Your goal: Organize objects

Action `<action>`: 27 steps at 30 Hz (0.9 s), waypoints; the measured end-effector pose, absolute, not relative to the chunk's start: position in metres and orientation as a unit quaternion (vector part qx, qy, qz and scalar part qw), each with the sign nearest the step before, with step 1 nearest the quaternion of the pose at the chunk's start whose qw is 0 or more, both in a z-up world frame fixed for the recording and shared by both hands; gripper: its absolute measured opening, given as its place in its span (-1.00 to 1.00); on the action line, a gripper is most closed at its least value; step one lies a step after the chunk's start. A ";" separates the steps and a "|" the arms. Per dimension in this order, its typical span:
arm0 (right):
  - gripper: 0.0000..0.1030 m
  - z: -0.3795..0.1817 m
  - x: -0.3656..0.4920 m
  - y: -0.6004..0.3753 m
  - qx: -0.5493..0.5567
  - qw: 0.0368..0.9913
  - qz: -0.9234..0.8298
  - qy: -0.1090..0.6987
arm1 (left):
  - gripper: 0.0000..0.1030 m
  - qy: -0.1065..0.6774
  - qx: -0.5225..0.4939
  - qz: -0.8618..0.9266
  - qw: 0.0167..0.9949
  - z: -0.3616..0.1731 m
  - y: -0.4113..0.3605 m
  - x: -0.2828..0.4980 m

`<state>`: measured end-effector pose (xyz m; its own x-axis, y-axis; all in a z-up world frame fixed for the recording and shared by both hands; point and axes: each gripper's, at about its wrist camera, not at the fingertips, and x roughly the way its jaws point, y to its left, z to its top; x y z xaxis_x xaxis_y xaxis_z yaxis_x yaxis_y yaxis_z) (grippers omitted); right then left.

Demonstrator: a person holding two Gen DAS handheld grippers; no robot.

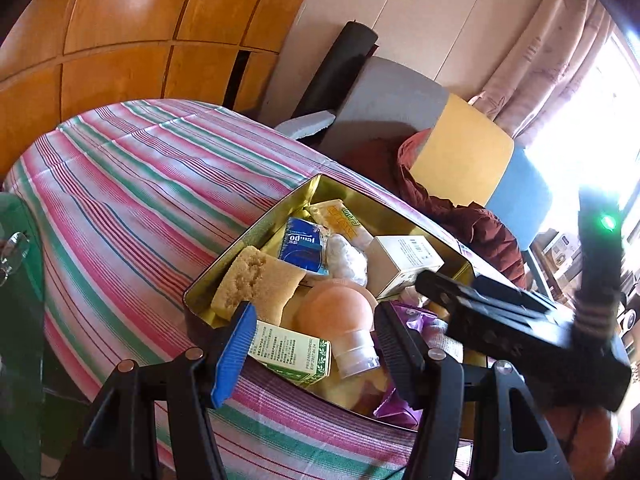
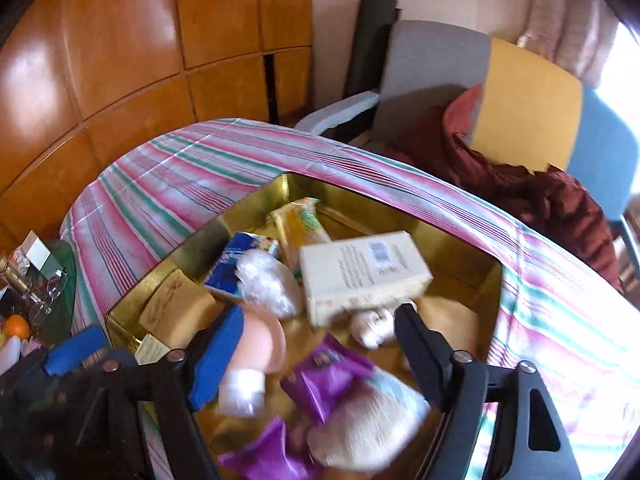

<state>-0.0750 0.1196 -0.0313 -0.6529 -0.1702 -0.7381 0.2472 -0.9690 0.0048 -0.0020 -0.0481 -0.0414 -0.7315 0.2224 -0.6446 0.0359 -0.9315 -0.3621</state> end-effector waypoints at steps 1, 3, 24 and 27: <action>0.69 -0.031 -0.069 0.123 0.401 0.110 -0.908 0.043 | 0.20 -0.173 -0.363 0.914 0.050 -0.040 -0.047 -0.001; 0.70 -0.032 -0.062 0.130 0.407 0.102 -0.907 0.038 | 0.20 -0.156 -0.361 0.918 0.046 -0.038 -0.043 0.000; 0.99 -0.016 -0.015 0.156 0.408 0.050 -0.911 0.006 | 0.20 -0.050 -0.351 0.935 -0.002 -0.012 -0.020 0.014; 0.99 -0.015 -0.014 0.157 0.412 0.037 -0.910 0.005 | 0.20 -0.035 -0.354 0.935 -0.008 -0.007 -0.016 0.013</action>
<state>-0.0140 0.1575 -0.0145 -0.6575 -0.0630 -0.7508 0.0704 -0.9973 0.0220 0.0128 -0.0159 -0.0073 -0.7491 0.0094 -0.6624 0.0402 -0.9974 -0.0595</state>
